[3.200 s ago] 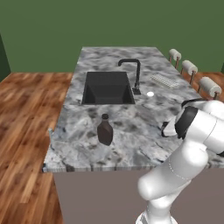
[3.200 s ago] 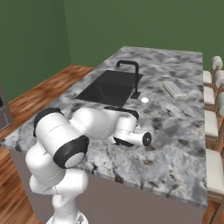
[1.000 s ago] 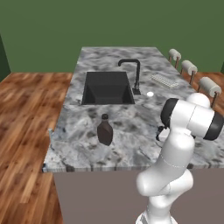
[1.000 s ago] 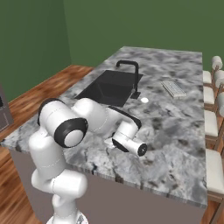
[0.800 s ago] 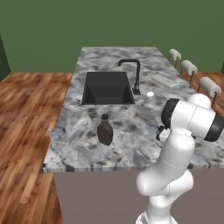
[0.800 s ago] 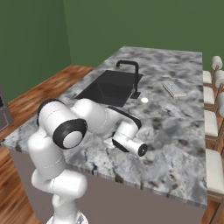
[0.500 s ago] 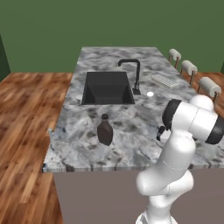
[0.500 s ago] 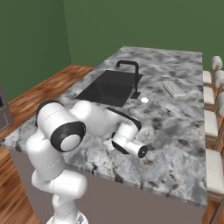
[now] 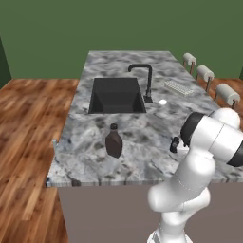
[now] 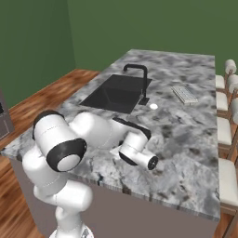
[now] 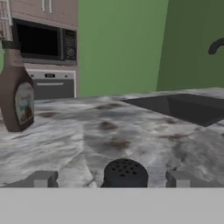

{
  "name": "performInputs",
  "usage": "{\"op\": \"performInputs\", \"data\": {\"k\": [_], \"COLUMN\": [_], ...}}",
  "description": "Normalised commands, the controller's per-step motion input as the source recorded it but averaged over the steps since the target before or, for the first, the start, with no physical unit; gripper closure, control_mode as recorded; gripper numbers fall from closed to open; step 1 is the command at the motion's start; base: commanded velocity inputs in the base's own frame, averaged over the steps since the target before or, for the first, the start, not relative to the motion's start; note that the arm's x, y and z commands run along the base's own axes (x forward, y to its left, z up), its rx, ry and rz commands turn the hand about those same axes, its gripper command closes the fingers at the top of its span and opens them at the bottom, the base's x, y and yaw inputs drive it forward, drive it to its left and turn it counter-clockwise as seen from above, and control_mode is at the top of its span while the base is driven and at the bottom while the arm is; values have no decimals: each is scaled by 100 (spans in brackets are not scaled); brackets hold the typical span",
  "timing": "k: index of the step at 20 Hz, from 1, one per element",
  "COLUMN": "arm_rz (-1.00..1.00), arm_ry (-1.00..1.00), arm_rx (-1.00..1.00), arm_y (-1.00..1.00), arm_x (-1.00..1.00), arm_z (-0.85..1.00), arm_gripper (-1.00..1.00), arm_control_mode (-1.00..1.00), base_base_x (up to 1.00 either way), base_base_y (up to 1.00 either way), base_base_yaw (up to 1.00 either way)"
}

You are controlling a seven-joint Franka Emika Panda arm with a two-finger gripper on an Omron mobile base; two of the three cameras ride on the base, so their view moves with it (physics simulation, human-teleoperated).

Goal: Move the syrup bottle and shaker from the cabinet to the dining counter.

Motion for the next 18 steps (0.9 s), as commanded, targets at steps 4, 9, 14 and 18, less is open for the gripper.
{"op": "performInputs", "data": {"k": [4,9,14,18], "arm_rz": [0,0,0,0], "arm_ry": [0,0,0,2], "arm_rx": [1,0,0,0], "arm_y": [0,4,16,20], "arm_x": [-14,-29,-23,-23], "arm_z": [73,81,97,100], "arm_gripper": [-100,-100,-100,-100], "arm_control_mode": [-100,-100,-100,-100], "base_base_x": [0,0,0,0], "base_base_y": [0,0,0,0], "base_base_yaw": [0,0,0,0]}}
